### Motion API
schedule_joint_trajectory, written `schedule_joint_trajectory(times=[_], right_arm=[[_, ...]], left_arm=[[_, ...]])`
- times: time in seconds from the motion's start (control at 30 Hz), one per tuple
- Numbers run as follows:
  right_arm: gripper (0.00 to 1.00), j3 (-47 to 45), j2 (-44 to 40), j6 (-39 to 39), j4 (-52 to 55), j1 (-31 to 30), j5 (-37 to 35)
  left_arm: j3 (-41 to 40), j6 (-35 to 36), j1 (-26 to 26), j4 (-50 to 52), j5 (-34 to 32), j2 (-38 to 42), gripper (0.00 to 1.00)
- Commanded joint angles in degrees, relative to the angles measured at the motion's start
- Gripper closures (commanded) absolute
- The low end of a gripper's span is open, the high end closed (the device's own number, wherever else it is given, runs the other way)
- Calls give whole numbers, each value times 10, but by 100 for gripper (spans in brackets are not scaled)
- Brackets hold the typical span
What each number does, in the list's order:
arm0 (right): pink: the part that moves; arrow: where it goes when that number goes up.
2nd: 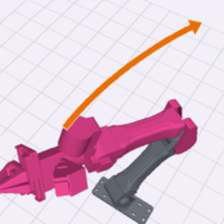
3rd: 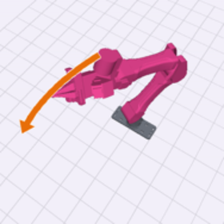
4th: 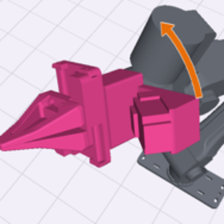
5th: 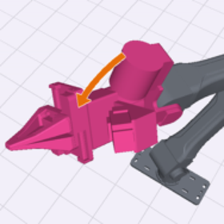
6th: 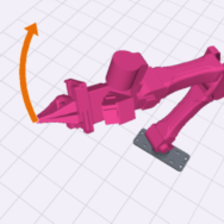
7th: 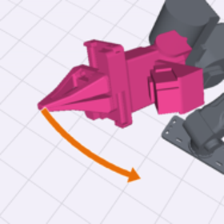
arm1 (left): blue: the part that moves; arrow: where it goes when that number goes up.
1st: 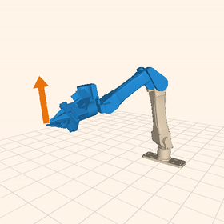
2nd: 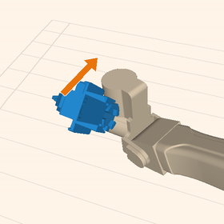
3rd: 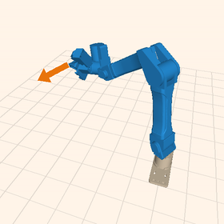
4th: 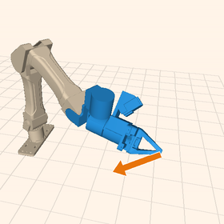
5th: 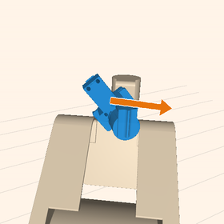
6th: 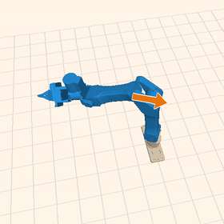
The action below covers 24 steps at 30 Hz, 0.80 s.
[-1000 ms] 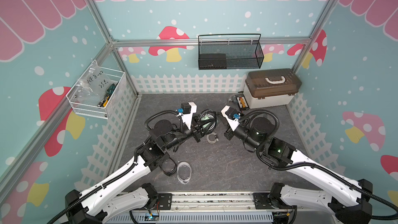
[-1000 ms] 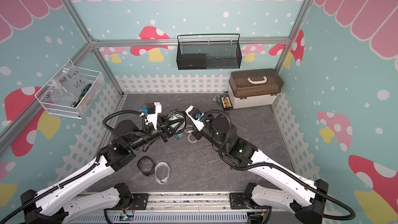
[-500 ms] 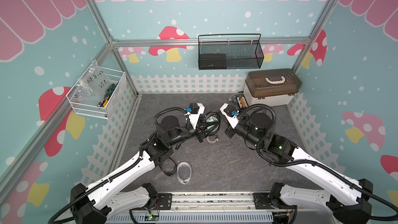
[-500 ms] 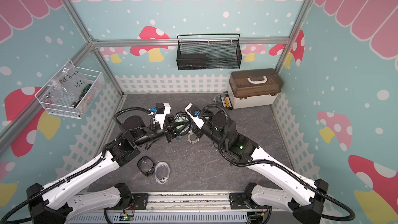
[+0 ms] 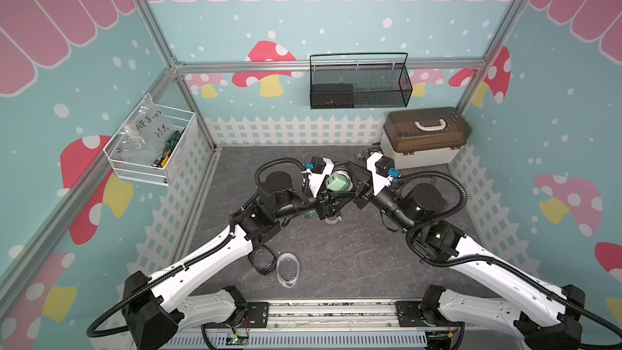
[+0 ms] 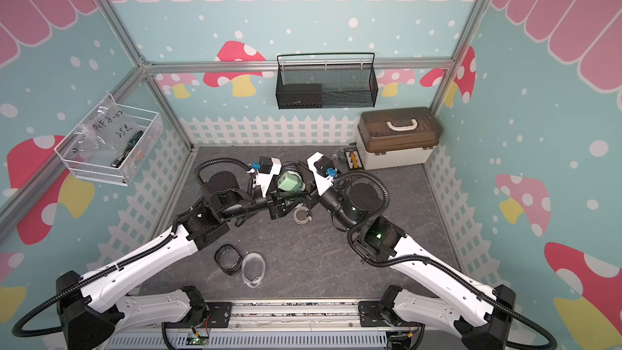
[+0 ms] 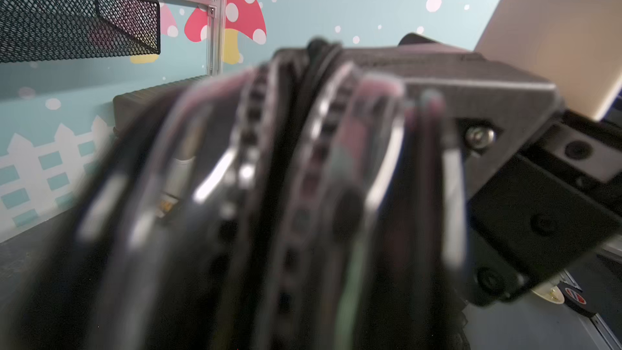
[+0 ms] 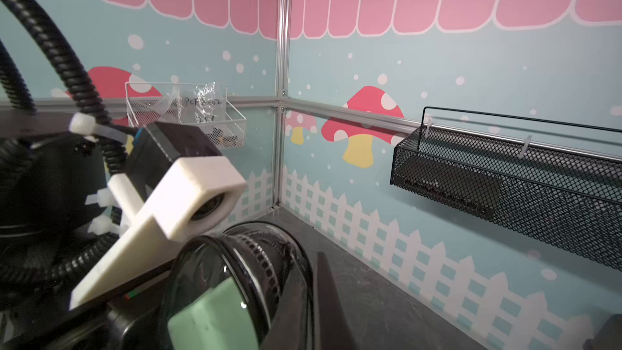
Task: Pack away charging kits
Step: Zip the zipper on the storage bag.
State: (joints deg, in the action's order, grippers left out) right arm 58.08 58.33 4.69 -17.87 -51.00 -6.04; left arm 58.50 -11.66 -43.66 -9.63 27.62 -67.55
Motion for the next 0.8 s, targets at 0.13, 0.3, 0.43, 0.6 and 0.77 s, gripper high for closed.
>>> schedule_joint_trajectory(times=[0.13,0.3,0.43,0.6,0.77], right_arm=[[100,-10,-4,59,-121,-4,-15],[100,-38,-10,104,-187,-4,-12],[100,-46,-4,141,-229,-4,-14],[100,-57,7,181,-274,-4,-39],[100,-66,30,227,-331,-4,-40]], left_arm=[[-77,-13,-5,-223,6,36,35],[-74,-56,-4,-303,4,16,34],[-74,-106,-2,-401,14,-13,35],[-82,-161,-1,-526,9,-40,35],[-85,-208,0,-620,-27,-72,35]])
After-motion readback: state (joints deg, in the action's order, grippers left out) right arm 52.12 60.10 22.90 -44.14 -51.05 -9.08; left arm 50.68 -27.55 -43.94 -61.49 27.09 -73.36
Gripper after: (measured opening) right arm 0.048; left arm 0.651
